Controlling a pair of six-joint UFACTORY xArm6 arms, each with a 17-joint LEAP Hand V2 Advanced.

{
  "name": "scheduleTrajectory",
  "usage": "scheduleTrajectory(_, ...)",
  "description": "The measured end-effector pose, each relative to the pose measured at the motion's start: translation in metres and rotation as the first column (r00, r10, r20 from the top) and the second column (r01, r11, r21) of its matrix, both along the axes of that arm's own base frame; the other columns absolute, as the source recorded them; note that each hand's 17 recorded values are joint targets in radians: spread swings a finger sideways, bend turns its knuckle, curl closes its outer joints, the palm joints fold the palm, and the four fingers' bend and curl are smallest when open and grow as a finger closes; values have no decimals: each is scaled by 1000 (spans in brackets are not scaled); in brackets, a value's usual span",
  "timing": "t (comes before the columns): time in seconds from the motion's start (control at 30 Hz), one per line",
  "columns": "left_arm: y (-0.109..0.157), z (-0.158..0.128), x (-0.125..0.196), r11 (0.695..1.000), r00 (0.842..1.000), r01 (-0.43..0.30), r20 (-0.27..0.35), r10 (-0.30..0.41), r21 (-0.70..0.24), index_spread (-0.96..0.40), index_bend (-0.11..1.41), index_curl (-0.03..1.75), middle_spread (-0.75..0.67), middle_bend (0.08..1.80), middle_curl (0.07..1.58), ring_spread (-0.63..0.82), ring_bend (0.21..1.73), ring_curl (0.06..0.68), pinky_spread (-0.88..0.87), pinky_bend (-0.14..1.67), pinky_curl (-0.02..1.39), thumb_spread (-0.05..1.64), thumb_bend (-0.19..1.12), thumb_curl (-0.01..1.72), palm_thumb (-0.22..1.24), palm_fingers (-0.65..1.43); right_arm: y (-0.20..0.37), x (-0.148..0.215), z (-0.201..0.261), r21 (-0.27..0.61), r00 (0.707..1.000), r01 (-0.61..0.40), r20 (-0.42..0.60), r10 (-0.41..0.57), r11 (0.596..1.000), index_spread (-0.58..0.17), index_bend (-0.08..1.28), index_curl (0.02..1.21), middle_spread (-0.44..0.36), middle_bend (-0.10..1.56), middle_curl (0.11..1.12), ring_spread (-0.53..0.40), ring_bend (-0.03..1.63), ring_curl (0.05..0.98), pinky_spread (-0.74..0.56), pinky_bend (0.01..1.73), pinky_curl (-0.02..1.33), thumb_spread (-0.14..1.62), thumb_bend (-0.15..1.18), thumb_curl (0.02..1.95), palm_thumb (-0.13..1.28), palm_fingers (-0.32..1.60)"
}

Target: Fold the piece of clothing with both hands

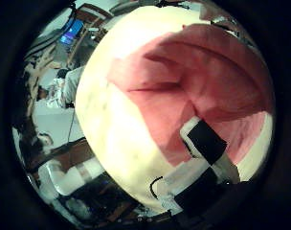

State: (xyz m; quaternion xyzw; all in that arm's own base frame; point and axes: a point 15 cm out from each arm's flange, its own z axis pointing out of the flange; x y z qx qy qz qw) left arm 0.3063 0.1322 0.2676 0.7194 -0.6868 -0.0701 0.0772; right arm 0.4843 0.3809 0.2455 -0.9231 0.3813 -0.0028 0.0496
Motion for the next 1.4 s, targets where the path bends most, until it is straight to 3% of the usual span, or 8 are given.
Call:
scheduleTrajectory(0.17, -12, 1, 4, 1000, 1000, 21, 0, -21, 3, 143, 152, 255, 362, 185, 290, 525, 499, 219, 472, 388, 313, 1140, -19, 321, 513, -23, -20, 11, 70, 114, 998, 29, 48, -35, 993, -478, 151, 407, -106, 301, 409, 26, 693, 315, 130, 843, 387, 1356, 22, 432, 926, -54)
scheduleTrajectory(0.33, -38, 3, 12, 997, 997, 73, 7, -73, 7, 143, 152, 258, 358, 190, 292, 523, 502, 220, 472, 385, 312, 1140, -19, 321, 513, -19, -70, 24, 141, 169, 985, 100, 126, -122, 981, -472, 175, 371, -94, 290, 391, 63, 637, 288, 244, 774, 341, 1284, 62, 486, 1074, 15)
scheduleTrajectory(0.47, -66, 8, 20, 992, 991, 128, 25, -128, 4, 143, 154, 261, 348, 190, 295, 521, 503, 220, 471, 385, 313, 1143, -20, 321, 512, -12, -121, 29, 169, 168, 971, 175, 132, -198, 970, -464, 185, 361, -85, 280, 380, 76, 600, 271, 290, 724, 308, 1226, 73, 533, 1145, 62)
scheduleTrajectory(0.6, -107, 5, 32, 978, 977, 211, 39, -211, -3, 143, 160, 267, 322, 194, 302, 510, 501, 220, 466, 377, 311, 1156, -20, 315, 503, -2, -162, 19, 177, 133, 965, 235, 87, -248, 963, -462, 191, 358, -83, 275, 375, 84, 566, 260, 310, 662, 284, 1198, 58, 561, 1154, 78)
scheduleTrajectory(0.7, -125, -1, 49, 972, 970, 234, 72, -234, 7, 147, 168, 274, 306, 195, 306, 507, 495, 218, 461, 371, 309, 1170, -19, 313, 496, 5, -183, 8, 179, 106, 961, 264, 51, -270, 959, -459, 193, 359, -78, 275, 371, 105, 516, 248, 311, 600, 265, 1189, 38, 581, 1142, 73)
scheduleTrajectory(0.8, -137, -16, 59, 966, 964, 257, 64, -256, 6, 145, 178, 286, 288, 175, 301, 495, 483, 216, 453, 366, 309, 1186, -16, 308, 494, -13, -209, -5, 176, 65, 954, 301, -7, -301, 952, -448, 198, 363, -56, 256, 364, 133, 447, 232, 303, 529, 249, 1203, 9, 595, 1107, 44)
scheduleTrajectory(1.03, -151, -66, 71, 958, 958, 288, -12, -288, -4, 155, 175, 306, 296, 185, 291, 502, 444, 208, 468, 315, 299, 1223, -13, 301, 504, -29, -244, -23, 156, 14, 933, 352, -83, -350, 936, -433, 183, 353, -27, 227, 354, 164, 357, 213, 281, 433, 240, 1249, -7, 619, 1066, 45)
scheduleTrajectory(1.4, -141, -122, 86, 954, 948, 298, -121, -294, 14, 163, 166, 308, 287, 175, 272, 520, 423, 208, 486, 298, 302, 1235, -14, 295, 506, -33, -261, -39, 131, -15, 921, 368, -132, -367, 930, -418, 171, 328, -14, 194, 347, 173, 296, 217, 273, 363, 254, 1286, -6, 648, 1033, 81)
